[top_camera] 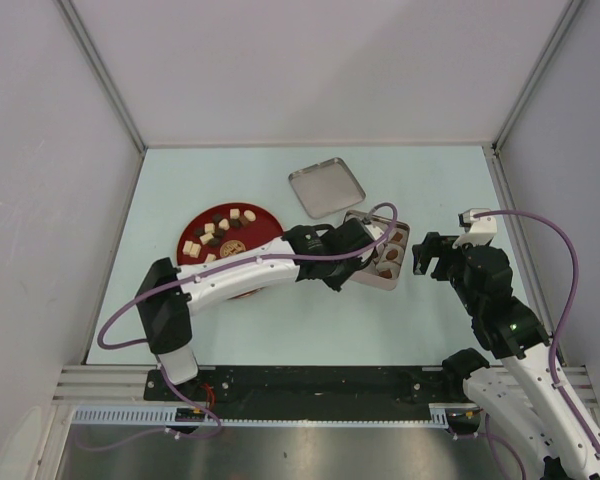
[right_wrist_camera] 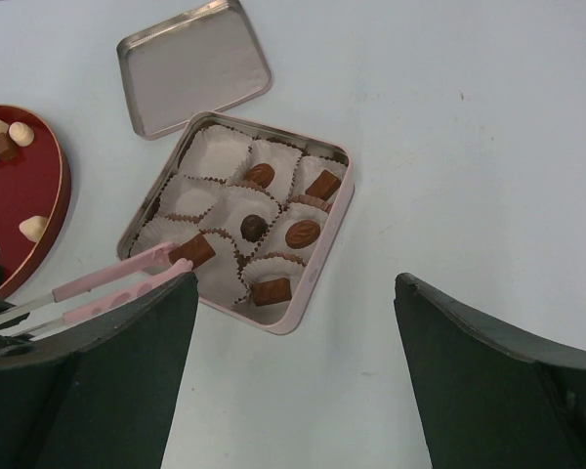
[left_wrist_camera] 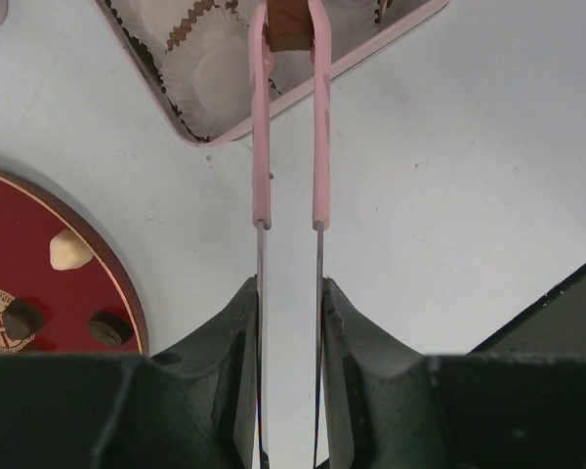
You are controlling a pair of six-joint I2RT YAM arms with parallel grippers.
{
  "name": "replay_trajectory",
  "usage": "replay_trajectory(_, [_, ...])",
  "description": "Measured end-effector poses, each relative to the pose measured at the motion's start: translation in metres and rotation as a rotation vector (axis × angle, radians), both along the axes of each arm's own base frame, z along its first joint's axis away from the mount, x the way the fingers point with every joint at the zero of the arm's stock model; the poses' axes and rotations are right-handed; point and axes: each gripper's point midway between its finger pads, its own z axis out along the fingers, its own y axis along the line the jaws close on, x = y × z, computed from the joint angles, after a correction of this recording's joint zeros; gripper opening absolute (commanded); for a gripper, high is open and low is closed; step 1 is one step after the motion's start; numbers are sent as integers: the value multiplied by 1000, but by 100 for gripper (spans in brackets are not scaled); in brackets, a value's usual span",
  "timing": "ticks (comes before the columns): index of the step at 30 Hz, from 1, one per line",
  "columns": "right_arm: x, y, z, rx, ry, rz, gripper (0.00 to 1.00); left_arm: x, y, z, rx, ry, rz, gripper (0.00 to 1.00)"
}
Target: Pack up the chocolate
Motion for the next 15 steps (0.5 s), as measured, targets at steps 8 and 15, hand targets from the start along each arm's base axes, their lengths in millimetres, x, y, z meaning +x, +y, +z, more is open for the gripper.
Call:
replay_trajectory(8, [0,0,0,0,-1,0,86,-1,2,-9,27,14,-1,8])
replay_trajectory(15, [0,0,0,1,-2,0,86,0,1,-21,56,29,-1,12])
